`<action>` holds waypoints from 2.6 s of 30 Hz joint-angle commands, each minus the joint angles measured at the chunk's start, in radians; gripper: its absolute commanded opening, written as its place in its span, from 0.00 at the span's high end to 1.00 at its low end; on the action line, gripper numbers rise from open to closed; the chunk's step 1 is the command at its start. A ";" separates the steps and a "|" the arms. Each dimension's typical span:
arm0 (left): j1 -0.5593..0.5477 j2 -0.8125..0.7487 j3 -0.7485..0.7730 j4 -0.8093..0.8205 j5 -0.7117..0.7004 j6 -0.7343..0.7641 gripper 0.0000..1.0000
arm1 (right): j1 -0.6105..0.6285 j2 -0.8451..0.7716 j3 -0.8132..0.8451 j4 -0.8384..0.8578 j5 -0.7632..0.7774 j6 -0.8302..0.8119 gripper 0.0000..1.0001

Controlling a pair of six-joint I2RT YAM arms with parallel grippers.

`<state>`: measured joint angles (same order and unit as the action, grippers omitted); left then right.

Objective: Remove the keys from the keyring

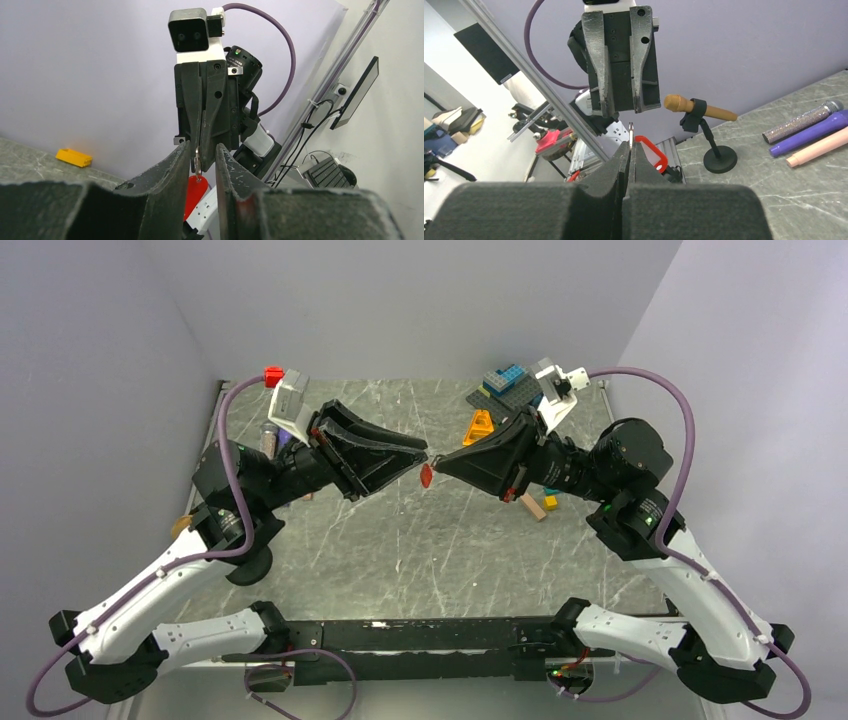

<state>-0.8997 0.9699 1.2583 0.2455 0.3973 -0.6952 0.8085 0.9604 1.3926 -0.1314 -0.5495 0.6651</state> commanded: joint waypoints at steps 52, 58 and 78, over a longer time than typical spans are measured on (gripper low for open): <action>-0.023 0.229 0.390 -0.660 0.470 0.308 1.00 | 0.003 0.103 0.227 -0.324 -0.173 -0.169 1.00; -0.023 0.270 0.440 -0.747 0.542 0.338 1.00 | 0.003 0.124 0.250 -0.365 -0.203 -0.173 1.00; -0.024 0.315 0.428 -0.739 0.603 0.297 1.00 | 0.014 0.182 0.276 -0.373 -0.204 -0.172 1.00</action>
<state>-0.9035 1.2457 1.7168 -0.5323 0.9813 -0.3874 0.8204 1.0878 1.6314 -0.6510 -0.8707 0.5007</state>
